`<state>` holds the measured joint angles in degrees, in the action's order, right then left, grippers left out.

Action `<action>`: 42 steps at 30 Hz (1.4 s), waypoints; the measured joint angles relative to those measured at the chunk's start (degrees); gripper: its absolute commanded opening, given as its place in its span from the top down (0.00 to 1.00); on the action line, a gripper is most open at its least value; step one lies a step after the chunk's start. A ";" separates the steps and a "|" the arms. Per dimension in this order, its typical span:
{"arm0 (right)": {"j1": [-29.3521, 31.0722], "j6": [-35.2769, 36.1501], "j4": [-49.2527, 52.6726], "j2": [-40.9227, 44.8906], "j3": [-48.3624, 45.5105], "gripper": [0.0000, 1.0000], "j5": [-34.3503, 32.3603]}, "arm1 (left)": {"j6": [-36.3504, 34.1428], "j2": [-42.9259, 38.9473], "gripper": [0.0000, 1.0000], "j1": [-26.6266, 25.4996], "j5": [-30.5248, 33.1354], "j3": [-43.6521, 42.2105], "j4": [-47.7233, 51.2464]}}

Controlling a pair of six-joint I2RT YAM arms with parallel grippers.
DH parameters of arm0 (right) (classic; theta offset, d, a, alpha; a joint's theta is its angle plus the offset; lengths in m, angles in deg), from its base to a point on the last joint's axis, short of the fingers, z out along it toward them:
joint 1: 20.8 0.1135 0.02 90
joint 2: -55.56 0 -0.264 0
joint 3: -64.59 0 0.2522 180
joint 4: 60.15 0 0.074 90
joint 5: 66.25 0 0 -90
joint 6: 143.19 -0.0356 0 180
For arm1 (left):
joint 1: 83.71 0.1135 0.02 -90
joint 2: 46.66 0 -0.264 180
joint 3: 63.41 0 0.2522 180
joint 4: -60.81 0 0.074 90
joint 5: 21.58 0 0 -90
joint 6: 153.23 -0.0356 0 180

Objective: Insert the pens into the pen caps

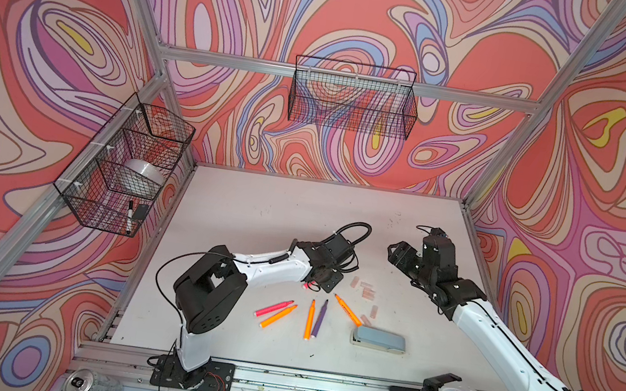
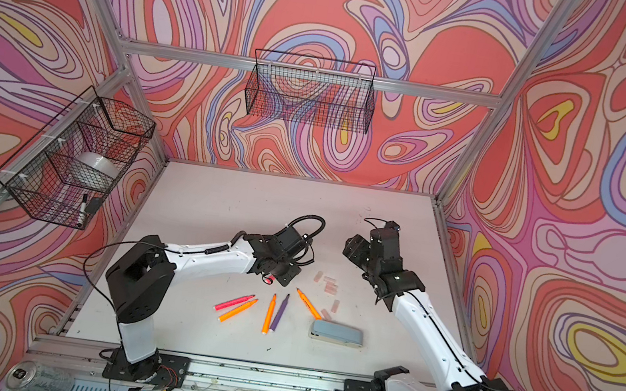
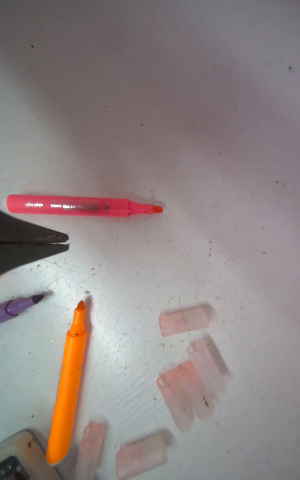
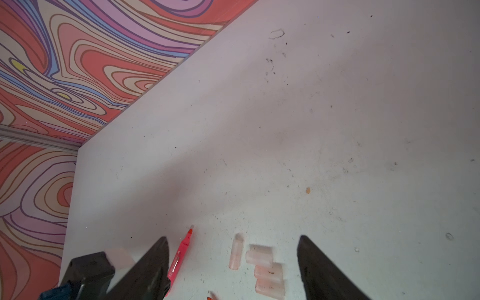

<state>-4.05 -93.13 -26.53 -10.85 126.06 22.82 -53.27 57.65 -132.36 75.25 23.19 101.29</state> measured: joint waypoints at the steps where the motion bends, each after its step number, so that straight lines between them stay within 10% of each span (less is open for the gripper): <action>1: 0.15 -0.24 -0.39 -0.79 0.04 0.23 0.63 | 0.85 -0.70 1.00 0.28 1.51 -0.68 -0.07; 6: 1.60 -2.43 -4.04 -1.31 -1.14 0.22 4.59 | 5.84 -6.40 1.00 1.33 9.09 -1.73 -0.61; 9: 3.78 -3.10 -4.59 1.79 -1.05 0.18 4.79 | 7.72 -9.60 0.34 1.73 13.68 -1.25 -1.27; 11: 4.76 -3.48 -5.51 4.28 -1.05 0.18 4.94 | 7.85 -11.06 0.18 2.75 15.61 -3.08 -4.50; 21: 5.53 -3.82 -8.76 5.42 -2.23 0.16 5.84 | 5.07 8.59 0.00 31.19 4.63 2.84 -5.49; 30: 5.57 -3.28 -8.72 5.68 -3.32 0.16 6.25 | -1.55 12.63 0.02 30.38 -7.96 15.80 -2.01; 42: 5.57 -3.04 -6.86 3.32 -3.23 0.17 4.35 | -4.70 4.26 0.05 29.49 -19.76 4.37 -3.67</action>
<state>1.52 -96.17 -33.39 -7.53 122.82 27.17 -57.97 61.91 -102.87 55.49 27.56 97.62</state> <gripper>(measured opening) 0.832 0.967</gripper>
